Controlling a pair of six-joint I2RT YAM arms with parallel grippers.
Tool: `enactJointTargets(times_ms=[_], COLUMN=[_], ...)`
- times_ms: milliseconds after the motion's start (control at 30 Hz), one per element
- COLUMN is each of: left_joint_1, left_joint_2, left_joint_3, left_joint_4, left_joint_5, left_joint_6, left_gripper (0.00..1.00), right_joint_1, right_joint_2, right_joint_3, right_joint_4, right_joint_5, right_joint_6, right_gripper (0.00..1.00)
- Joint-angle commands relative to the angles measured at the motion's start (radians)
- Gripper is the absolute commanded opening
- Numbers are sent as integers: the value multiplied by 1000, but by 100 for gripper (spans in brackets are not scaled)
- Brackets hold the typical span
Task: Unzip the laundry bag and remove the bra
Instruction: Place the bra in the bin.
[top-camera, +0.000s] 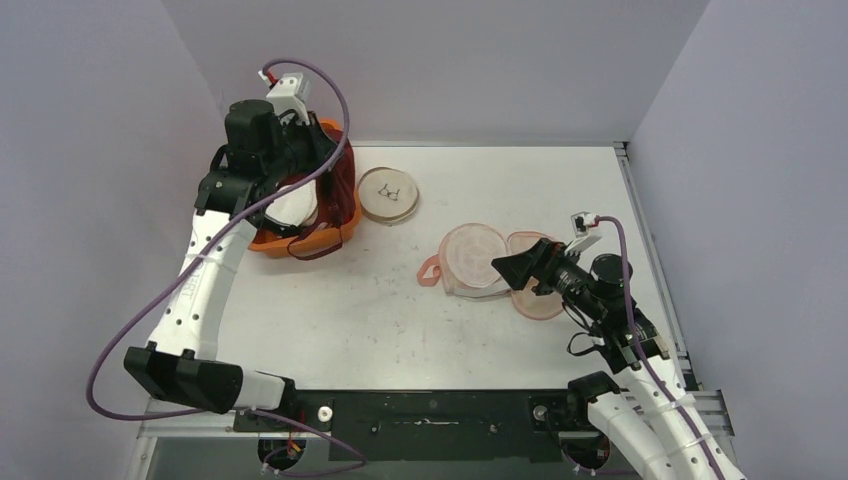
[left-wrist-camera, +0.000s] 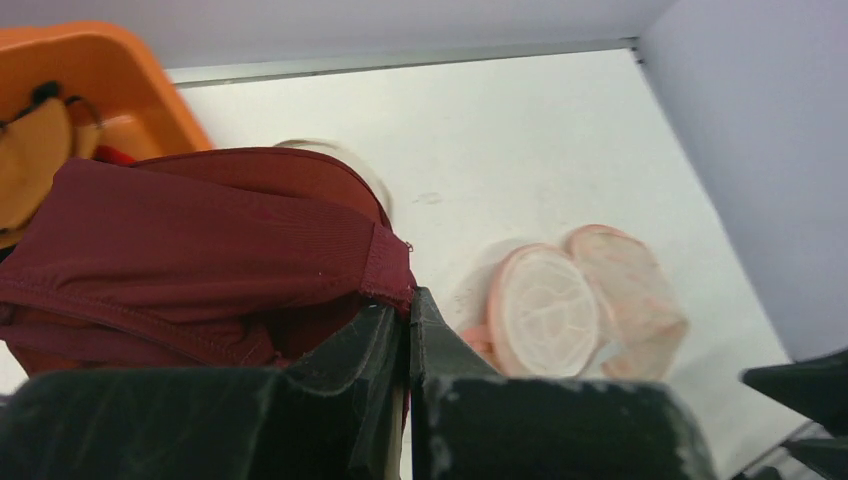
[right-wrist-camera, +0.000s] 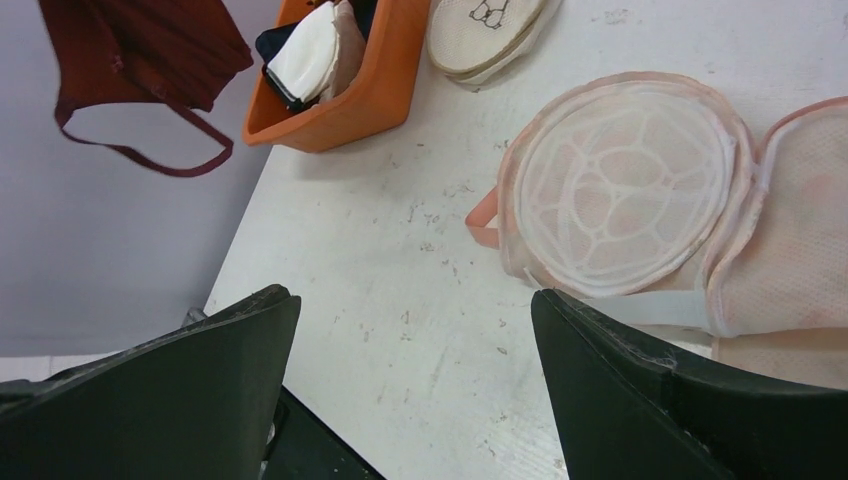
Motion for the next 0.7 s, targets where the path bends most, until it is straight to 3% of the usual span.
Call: enactJointTargets(times_ms=[0,200,433,667], left_joint_1=[102,191,250,325], left_joint_2=[56,134,316,450], left_joint_3=[29,38,127,94], left_joint_4=[-36,127,114,187], left_joint_5=[58,80,128,153], left_joint_6=[176,192,216,213], left_gripper=[0,0,0,0], right_joint_1=[33,67,90,96], right_joint_2=[11,32,41,62], right_joint_3=[-6,-39,-71,-95], right_joint_4=[69,86,78,88], right_joint_5=[12,8,34,41], right_joint_6=[-13,-25,-56,-70], right_gripper=[90,90,90,90])
